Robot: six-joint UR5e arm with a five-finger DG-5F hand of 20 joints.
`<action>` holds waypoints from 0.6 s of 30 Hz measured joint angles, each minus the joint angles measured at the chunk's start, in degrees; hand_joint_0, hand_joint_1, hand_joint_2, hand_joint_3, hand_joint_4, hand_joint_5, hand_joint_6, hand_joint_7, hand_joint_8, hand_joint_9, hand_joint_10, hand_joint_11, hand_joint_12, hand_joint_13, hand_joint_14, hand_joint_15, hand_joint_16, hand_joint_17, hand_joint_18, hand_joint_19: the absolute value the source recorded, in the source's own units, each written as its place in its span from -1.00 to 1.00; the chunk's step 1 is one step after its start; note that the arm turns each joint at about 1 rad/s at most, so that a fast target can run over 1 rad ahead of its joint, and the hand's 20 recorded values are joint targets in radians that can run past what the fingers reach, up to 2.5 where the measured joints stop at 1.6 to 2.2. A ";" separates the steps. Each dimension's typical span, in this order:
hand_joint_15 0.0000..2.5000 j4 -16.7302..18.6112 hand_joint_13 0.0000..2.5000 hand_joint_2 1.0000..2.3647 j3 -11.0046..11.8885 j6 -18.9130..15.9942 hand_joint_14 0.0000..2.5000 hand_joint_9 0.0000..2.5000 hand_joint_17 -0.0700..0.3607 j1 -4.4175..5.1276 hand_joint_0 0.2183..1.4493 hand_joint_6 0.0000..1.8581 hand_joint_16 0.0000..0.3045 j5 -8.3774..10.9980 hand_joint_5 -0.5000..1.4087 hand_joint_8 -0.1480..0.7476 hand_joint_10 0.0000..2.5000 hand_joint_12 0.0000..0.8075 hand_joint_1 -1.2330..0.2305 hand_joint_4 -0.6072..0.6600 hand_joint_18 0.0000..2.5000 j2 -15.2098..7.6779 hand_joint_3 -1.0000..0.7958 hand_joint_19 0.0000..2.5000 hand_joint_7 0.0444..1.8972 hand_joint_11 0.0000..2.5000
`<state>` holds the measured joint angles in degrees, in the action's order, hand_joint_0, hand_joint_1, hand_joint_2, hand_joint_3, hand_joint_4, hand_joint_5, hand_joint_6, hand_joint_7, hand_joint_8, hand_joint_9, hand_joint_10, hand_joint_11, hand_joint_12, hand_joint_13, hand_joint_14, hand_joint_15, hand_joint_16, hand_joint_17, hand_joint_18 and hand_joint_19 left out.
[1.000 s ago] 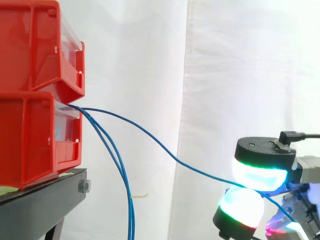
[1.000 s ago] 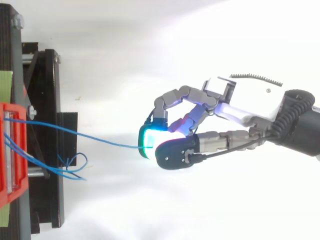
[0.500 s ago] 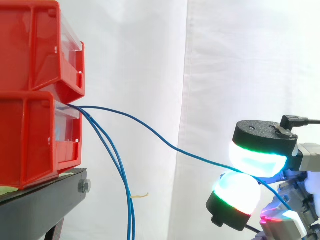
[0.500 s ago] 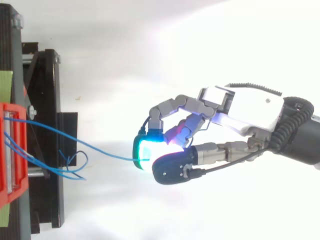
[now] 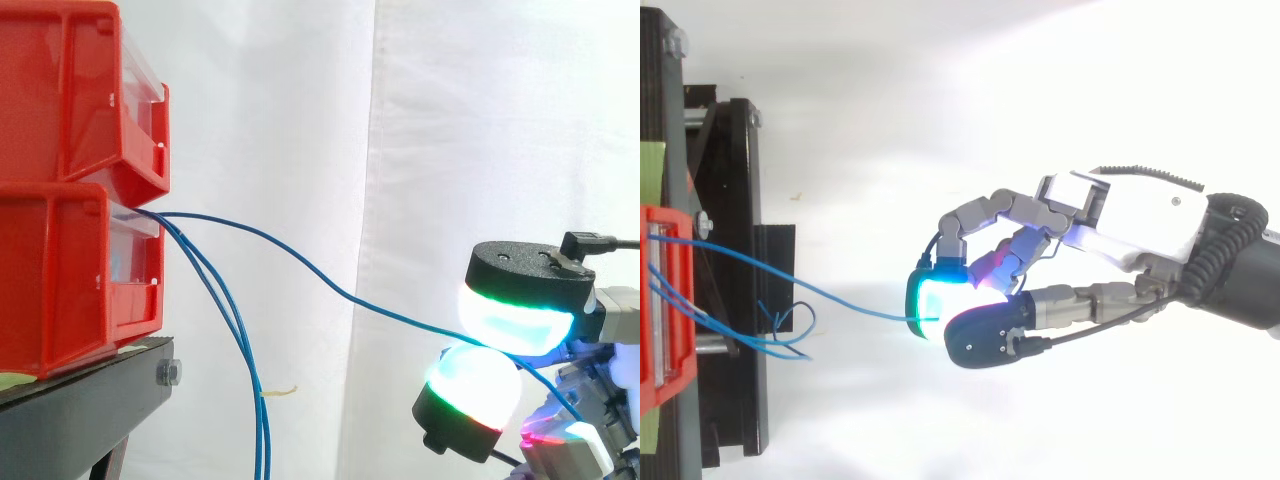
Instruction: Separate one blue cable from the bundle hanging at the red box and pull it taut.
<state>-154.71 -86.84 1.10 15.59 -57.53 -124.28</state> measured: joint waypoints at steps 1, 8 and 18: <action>-0.54 0.00 -0.27 -0.97 0.00 0.01 -0.98 -0.02 -0.27 0.01 -0.15 -0.06 -0.75 -0.01 -0.69 -0.02 -0.98 -0.11 -0.41 -0.36 -0.34 0.00 -0.14 -0.52 0.26 -0.22; -0.53 0.00 -0.27 -0.97 0.00 0.00 -0.98 -0.02 -0.28 0.00 -0.15 -0.06 -0.75 -0.03 -0.69 -0.01 -0.98 -0.12 -0.41 -0.36 -0.35 0.00 -0.14 -0.52 0.26 -0.22; -0.54 -0.04 -0.27 -0.97 0.00 -0.02 -0.98 -0.02 -0.28 -0.02 -0.16 -0.06 -0.75 -0.03 -0.69 -0.01 -0.98 -0.12 -0.41 -0.36 -0.35 0.00 -0.14 -0.52 0.25 -0.23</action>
<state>-154.75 -86.84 1.08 15.57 -57.57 -124.28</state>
